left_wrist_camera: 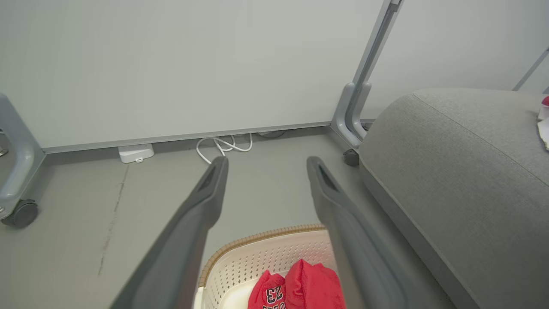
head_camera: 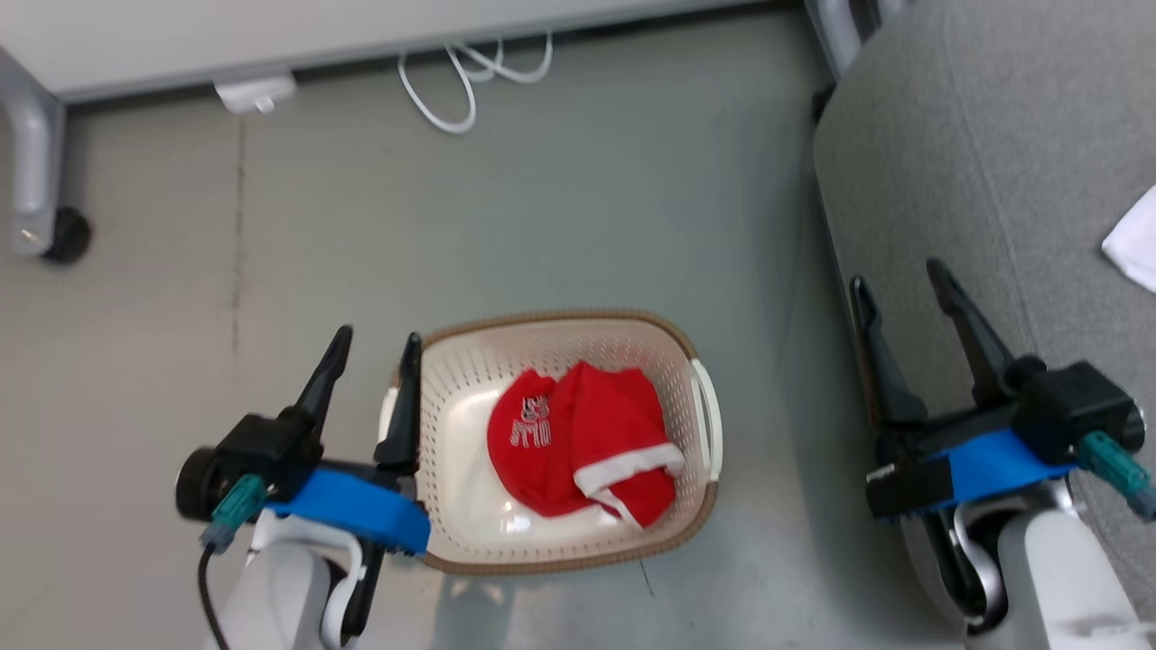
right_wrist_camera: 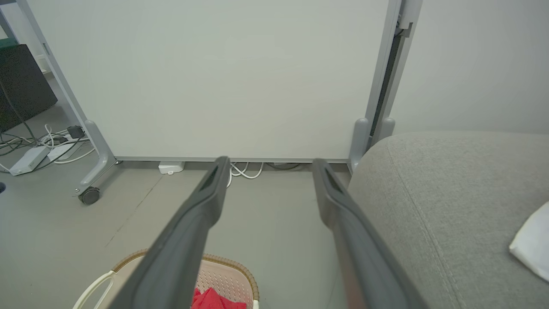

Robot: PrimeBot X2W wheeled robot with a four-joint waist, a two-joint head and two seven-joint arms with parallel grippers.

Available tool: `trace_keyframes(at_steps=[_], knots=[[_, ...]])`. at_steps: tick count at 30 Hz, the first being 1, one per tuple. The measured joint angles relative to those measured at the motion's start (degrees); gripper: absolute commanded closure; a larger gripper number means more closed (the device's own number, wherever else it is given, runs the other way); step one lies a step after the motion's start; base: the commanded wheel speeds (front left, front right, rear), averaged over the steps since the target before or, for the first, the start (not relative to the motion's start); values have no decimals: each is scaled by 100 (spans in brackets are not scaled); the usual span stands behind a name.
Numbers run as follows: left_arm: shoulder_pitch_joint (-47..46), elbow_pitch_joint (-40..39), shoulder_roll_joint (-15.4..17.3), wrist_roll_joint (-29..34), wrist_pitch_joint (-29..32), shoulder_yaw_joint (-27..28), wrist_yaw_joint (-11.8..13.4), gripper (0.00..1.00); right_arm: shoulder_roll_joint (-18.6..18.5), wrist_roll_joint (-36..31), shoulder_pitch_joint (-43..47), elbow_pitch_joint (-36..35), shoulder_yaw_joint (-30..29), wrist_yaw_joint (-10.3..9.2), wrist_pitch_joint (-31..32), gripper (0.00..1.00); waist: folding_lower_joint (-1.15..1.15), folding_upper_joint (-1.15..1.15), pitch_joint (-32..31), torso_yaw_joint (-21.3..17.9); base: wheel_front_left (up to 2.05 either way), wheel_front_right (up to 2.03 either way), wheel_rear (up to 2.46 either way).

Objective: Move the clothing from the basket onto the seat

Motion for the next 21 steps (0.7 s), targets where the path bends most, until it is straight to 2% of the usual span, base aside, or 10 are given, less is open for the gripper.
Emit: trace_keyframes(at_steps=[9, 21], knots=[[-1022, 483, 136, 32, 0, -812, 0, 0, -63, -200, -1053, 92, 270, 0, -246, 0, 1, 0, 1275, -372, 0, 0, 0], [-2243, 2075, 355, -272, 0, -1820, 0, 0, -18, -254, -1752, 207, 554, 0, -509, 0, 0, 0, 2571, -1002, 0, 0, 0]])
